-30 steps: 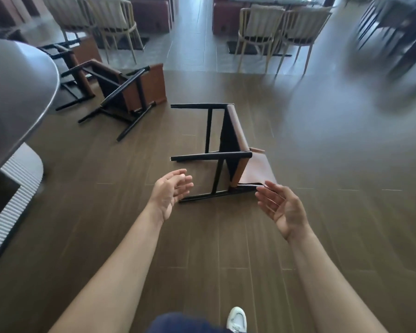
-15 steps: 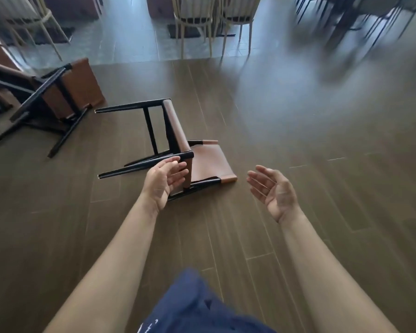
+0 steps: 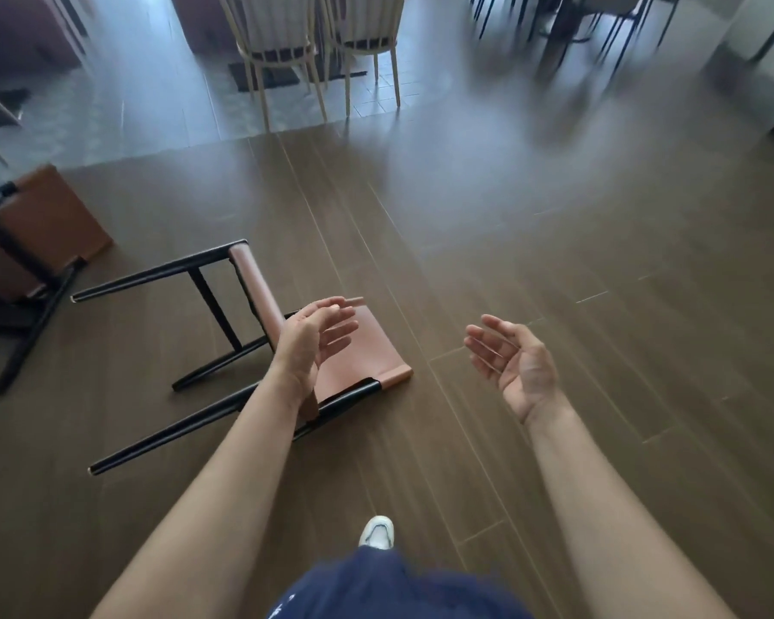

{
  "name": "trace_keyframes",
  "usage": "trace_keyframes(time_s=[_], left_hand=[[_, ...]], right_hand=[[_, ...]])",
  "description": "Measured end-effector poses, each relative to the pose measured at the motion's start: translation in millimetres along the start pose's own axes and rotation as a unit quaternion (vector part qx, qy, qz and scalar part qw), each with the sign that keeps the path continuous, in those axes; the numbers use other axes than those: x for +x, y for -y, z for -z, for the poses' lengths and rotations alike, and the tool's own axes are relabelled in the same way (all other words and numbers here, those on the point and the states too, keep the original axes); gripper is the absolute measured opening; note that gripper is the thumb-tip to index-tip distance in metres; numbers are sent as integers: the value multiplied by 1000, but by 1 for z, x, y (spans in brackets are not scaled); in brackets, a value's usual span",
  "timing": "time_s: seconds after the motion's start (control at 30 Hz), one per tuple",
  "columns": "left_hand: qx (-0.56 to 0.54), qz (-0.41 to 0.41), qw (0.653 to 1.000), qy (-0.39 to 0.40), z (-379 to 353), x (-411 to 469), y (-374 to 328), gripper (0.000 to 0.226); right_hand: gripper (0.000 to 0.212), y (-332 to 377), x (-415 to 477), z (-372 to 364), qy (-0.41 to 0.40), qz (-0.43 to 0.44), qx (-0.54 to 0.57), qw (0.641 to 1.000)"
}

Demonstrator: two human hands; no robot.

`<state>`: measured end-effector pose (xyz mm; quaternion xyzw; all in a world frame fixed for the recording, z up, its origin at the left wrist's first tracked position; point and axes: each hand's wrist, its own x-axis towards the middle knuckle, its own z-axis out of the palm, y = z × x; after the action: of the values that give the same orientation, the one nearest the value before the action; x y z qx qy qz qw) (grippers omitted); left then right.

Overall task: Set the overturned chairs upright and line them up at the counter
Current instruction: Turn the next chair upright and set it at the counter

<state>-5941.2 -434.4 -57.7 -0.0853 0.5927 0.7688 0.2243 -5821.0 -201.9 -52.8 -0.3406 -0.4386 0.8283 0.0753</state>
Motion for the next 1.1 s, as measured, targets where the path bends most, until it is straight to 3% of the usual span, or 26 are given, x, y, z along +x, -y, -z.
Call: trace_keyframes(time_s=[0.3, 0.6, 0.83, 1.1], left_hand=[[33, 31, 999, 13, -54, 88, -5, 18], [22, 20, 999, -11, -157, 176, -9, 20], [-21, 7, 998, -63, -233, 235, -9, 19], [-43, -10, 991, -130, -260, 293, -28, 19]], right_hand=[[22, 46, 81, 15, -35, 2, 26, 999], [24, 134, 195, 57, -9, -13, 8, 1000], [24, 223, 286, 81, 31, -20, -40, 999], [24, 259, 375, 61, 72, -50, -66, 994]])
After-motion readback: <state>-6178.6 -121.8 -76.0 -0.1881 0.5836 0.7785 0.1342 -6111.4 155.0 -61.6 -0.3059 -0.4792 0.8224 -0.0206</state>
